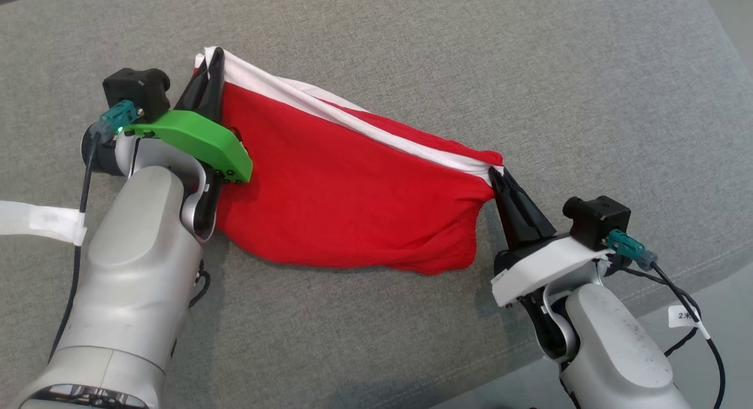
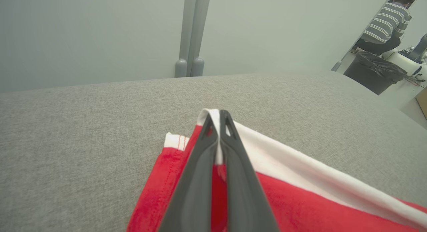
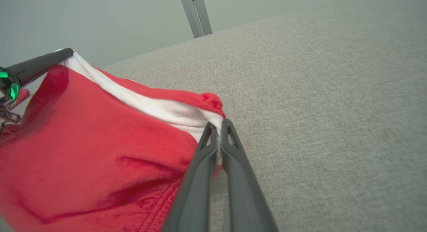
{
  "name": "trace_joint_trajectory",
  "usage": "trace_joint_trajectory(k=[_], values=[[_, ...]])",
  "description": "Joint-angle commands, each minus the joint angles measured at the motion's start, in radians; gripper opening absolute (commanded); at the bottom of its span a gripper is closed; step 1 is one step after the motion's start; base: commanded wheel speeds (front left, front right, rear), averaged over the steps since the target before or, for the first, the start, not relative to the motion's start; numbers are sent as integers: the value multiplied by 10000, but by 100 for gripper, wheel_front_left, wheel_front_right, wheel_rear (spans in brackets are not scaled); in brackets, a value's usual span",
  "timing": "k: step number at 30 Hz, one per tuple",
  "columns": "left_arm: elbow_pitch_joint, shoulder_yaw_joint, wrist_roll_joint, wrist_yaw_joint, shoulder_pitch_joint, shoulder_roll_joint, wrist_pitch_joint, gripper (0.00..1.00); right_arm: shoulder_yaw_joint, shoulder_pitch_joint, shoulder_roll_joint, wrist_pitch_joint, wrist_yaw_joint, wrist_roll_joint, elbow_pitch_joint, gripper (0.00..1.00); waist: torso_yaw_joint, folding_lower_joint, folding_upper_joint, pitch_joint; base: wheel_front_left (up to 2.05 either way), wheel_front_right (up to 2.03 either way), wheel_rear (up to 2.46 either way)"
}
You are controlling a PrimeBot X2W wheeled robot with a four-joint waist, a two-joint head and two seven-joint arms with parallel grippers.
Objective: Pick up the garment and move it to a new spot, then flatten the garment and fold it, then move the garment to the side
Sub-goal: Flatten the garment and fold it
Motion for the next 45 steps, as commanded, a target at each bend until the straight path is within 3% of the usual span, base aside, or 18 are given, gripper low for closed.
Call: trace_joint_trajectory(k=[1, 3, 4, 5, 6, 7, 29, 45], values=[[267, 51, 93, -14, -271, 8, -4, 0, 70, -131, -26, -30, -6, 73, 83, 0, -73, -1, 0, 1, 0, 0, 0], [551, 64, 122, -15, -400, -30, -4, 0, 120, -226, -28, -30, -6, 119, 115, 0, -120, -1, 0, -16, 0, 0, 0], [683, 71, 151, -15, -489, -33, -4, 0, 118, -266, -28, -30, -6, 107, 109, 18, -134, -1, 0, -30, 0, 0, 0], [811, 144, 154, -10, -567, -20, -4, 45, 109, -278, -26, -30, -6, 106, 104, 39, -144, -1, 0, -46, 0, 0, 0], [968, 208, 160, 12, -606, -24, -4, 99, 110, -263, -26, -30, -6, 112, 122, 94, -148, -1, 0, -71, 0, 0, 0], [1084, 250, 201, 12, -631, -54, -4, 100, 115, -268, -26, -30, -6, 112, 113, 100, -150, -1, 0, -99, 0, 0, 0], [3108, -187, 393, 90, 277, -724, 30, 100, -1536, 1256, -29, -30, -5, -1400, -514, 100, 858, -1, 0, -1713, 0, 0, 0], [3830, -241, 115, 301, 167, -181, 1318, 100, -2151, 1857, -26, -30, -5, -1596, -1560, 100, 265, -1, 0, -1491, 0, 0, 0]])
